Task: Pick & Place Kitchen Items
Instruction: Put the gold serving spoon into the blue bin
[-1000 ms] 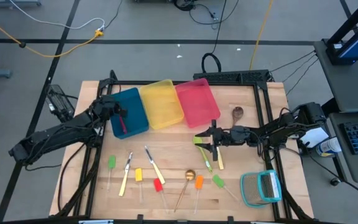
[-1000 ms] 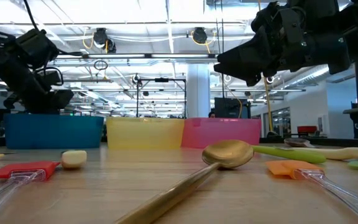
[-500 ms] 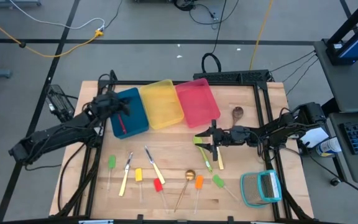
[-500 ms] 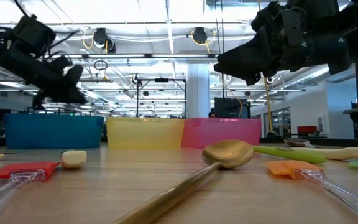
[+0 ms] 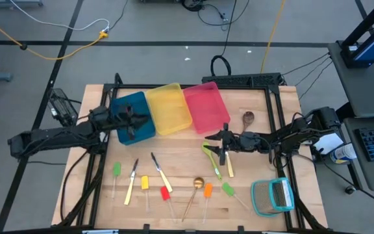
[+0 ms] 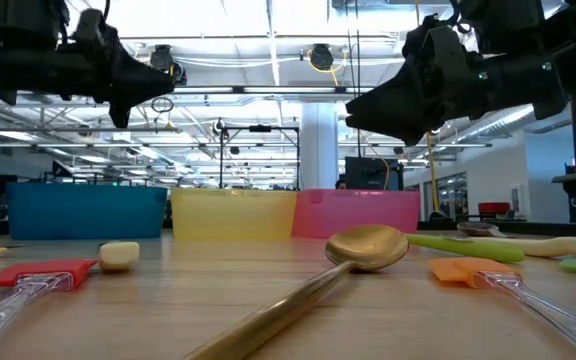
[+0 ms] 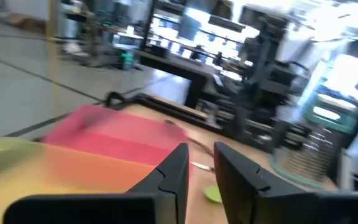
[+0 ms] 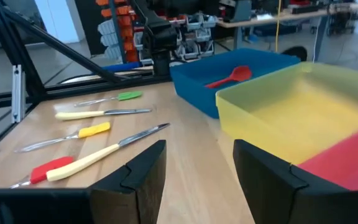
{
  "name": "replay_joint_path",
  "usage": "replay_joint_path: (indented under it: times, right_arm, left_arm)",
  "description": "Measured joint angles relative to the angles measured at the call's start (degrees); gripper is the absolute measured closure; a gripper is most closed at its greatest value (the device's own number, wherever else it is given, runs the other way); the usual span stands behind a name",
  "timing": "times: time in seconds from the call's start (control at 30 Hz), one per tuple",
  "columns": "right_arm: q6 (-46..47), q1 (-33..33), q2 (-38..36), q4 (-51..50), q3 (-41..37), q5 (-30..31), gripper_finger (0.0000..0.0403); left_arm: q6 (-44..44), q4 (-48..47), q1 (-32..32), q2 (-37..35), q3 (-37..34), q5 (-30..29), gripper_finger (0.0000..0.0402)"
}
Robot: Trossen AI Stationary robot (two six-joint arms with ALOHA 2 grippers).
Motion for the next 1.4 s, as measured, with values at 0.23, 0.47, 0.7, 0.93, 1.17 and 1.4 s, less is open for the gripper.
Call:
replay_joint_path:
  times: [0.23, 0.47, 0.7, 0.93, 1.17, 1.4]
  right_arm:
    - [2.8, 0.1, 0.0, -0.7, 0.0, 0.0, 0.0222]
    - [3.9, 0.1, 0.0, -0.3, 0.0, -0.2, 0.0222]
    - [7.9, 0.3, 0.0, -0.8, 0.0, -8.3, 0.0222]
    - [11.3, 6.1, 0.0, -15.5, 6.1, -10.8, 0.0222]
    - [16.6, 10.0, 2.7, -42.8, 21.1, -9.2, 0.0222]
    - [24.9, 11.0, 8.9, -45.6, 23.0, -13.8, 0.0222]
  left_arm:
    - [-0.3, 6.5, -12.9, 5.3, 0.0, -4.4, 0.0269]
    - [-0.3, 17.1, -26.2, 18.9, 0.7, -16.2, 0.0263]
    - [0.6, 19.6, -34.4, 34.1, 9.2, -21.3, 0.0264]
    - [3.3, 18.5, -35.9, 42.1, 15.9, -21.9, 0.0263]
    - [2.7, 16.5, -35.9, 42.1, 15.9, -24.4, 0.0263]
    - [1.1, 14.4, -35.9, 42.1, 15.9, -25.6, 0.0264]
